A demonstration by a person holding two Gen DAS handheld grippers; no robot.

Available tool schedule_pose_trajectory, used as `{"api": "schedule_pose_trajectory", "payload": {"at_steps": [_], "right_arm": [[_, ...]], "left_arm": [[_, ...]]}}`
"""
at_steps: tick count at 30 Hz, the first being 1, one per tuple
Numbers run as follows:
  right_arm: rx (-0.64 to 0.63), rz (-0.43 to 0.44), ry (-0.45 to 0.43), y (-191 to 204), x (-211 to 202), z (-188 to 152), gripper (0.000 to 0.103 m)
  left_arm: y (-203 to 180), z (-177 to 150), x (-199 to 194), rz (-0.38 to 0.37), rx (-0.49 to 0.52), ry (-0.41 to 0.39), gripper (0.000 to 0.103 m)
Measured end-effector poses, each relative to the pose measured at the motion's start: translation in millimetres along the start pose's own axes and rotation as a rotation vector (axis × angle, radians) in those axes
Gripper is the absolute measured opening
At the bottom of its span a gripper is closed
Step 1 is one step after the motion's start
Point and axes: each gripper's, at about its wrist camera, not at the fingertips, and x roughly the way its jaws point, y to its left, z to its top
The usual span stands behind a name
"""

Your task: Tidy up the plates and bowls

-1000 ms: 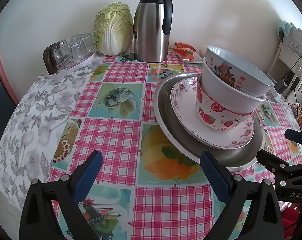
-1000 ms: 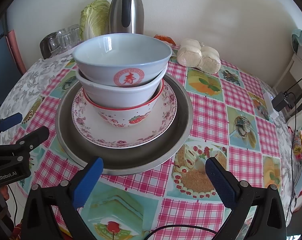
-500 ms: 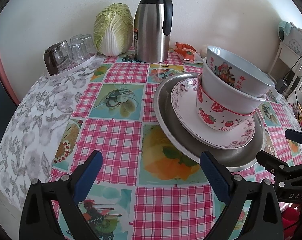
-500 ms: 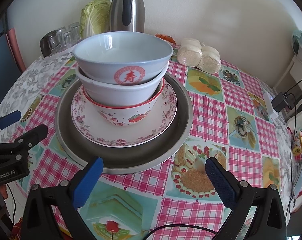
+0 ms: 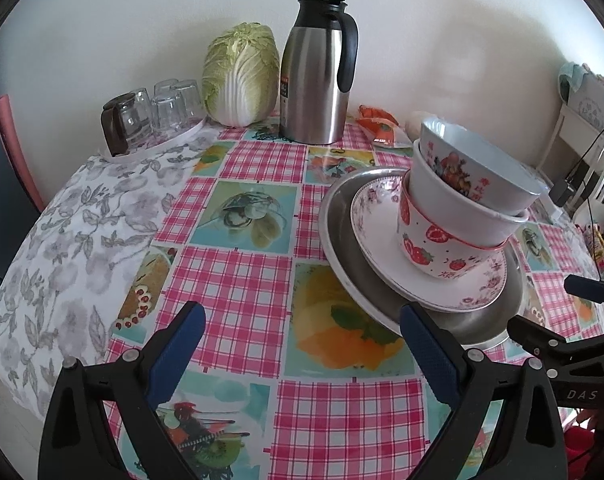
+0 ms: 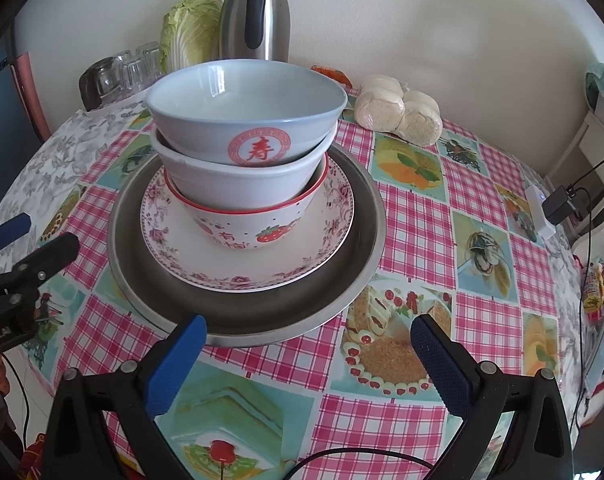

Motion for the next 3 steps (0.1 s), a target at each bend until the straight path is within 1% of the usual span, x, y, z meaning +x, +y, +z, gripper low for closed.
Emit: {"api": "schedule_pose_trajectory", "payload": {"at_steps": [3], "right_arm": [[-0.001, 0.000, 0.000, 0.1, 0.2, 0.1, 0.103]], "left_arm": [[1.2, 0.8, -0.6, 0.002, -0.006, -0.006, 0.098]]}}
